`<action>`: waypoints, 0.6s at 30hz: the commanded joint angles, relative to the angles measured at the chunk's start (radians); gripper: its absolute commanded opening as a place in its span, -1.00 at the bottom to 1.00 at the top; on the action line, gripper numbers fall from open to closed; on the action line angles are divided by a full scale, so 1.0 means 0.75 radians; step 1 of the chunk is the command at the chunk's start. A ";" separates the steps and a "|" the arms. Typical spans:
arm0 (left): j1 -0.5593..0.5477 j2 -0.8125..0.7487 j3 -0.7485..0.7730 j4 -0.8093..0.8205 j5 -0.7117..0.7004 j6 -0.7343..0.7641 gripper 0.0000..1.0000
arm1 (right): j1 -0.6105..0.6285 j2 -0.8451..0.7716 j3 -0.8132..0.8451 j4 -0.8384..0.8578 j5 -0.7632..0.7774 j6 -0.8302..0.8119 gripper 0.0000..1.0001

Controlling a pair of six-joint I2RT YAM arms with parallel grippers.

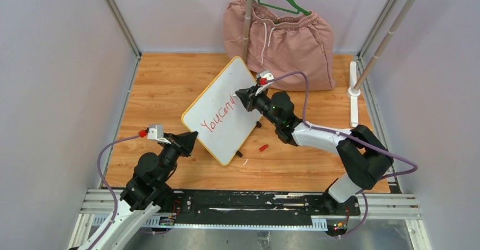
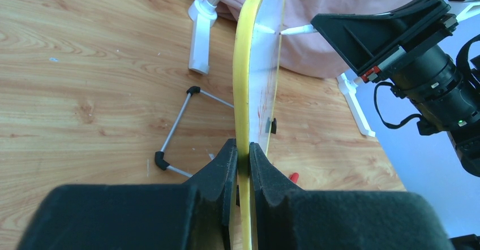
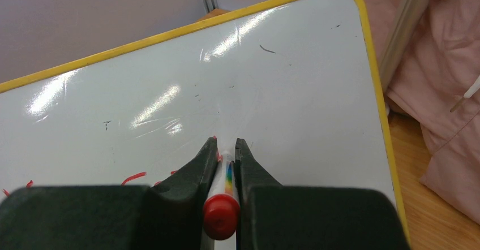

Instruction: Write a sentence on the whiteboard

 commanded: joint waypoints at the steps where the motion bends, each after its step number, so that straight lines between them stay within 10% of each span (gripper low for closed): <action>1: -0.003 -0.040 0.019 -0.068 -0.031 0.065 -1.00 | -0.012 0.015 0.001 0.024 -0.025 0.017 -1.00; 18: -0.003 -0.035 0.016 -0.065 -0.029 0.066 -1.00 | -0.025 -0.011 -0.091 0.002 0.026 0.004 -1.00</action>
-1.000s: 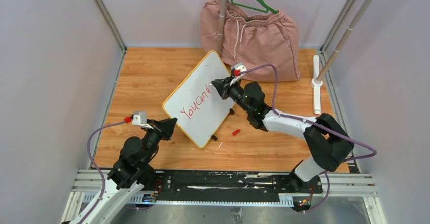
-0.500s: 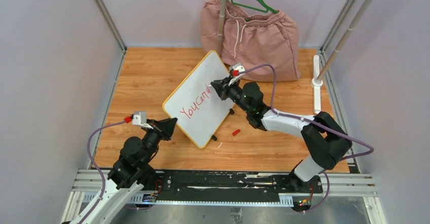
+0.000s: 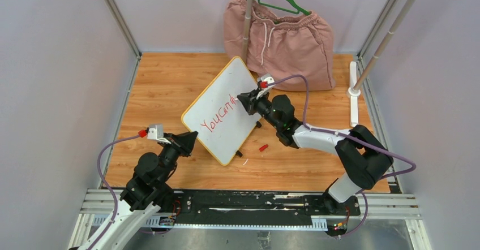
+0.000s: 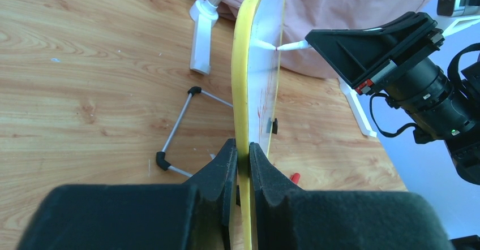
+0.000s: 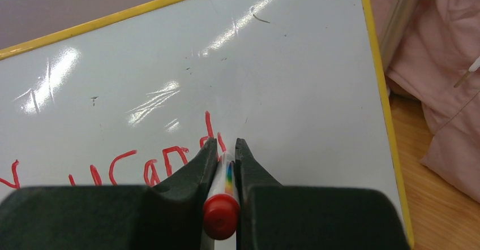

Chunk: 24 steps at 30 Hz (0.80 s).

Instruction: Write a sentence on the whiteboard

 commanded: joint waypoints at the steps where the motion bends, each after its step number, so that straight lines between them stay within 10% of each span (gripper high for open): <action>1: -0.004 -0.038 0.016 -0.065 -0.025 0.062 -1.00 | -0.029 -0.023 -0.030 -0.016 0.037 0.000 -1.00; 24: -0.004 -0.040 0.009 -0.060 -0.023 0.057 -1.00 | 0.000 -0.045 0.051 0.027 -0.065 0.022 -1.00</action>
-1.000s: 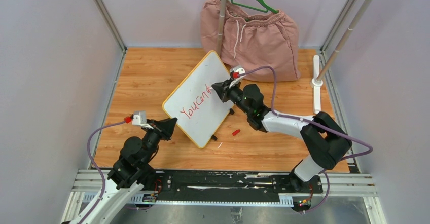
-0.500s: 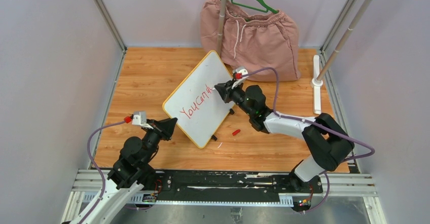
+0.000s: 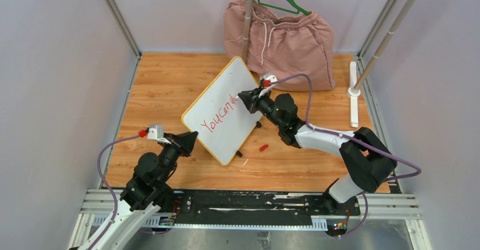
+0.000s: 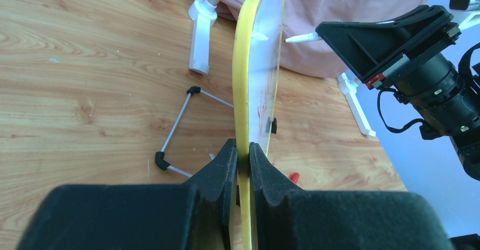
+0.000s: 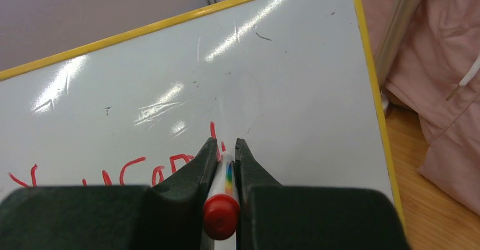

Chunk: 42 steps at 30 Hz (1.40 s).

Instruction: Write a sentence on the whiteboard

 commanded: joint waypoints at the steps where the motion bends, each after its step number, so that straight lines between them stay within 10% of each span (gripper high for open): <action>1: -0.003 -0.040 0.010 -0.062 -0.029 0.057 -1.00 | 0.019 0.008 0.065 0.028 -0.042 0.019 -1.00; 42: -0.003 -0.052 0.017 -0.071 -0.030 0.064 -1.00 | -0.012 0.067 -0.003 -0.037 0.040 -0.003 -1.00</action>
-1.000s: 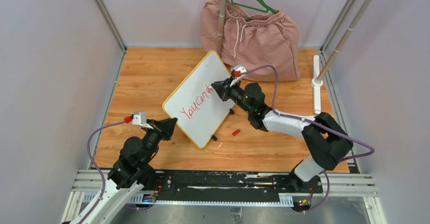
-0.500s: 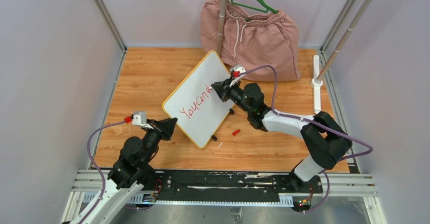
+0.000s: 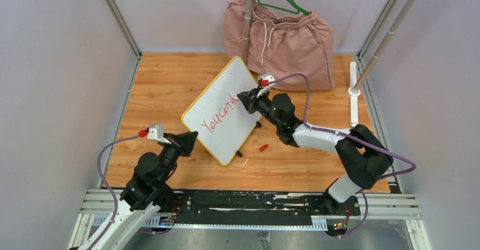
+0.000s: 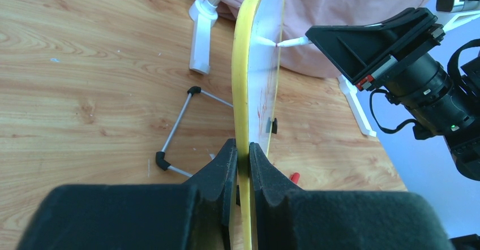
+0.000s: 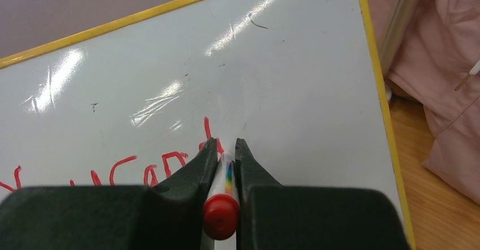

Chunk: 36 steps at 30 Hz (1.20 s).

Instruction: Write a sentence on the whiteboard

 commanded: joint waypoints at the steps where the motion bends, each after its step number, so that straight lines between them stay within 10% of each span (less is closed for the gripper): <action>1: -0.004 -0.052 0.016 -0.071 -0.027 0.064 -1.00 | -0.019 0.015 -0.027 -0.032 0.029 -0.017 -1.00; 36: -0.003 -0.044 0.015 -0.064 -0.020 0.068 -1.00 | 0.024 0.035 0.111 -0.079 -0.025 -0.030 -1.00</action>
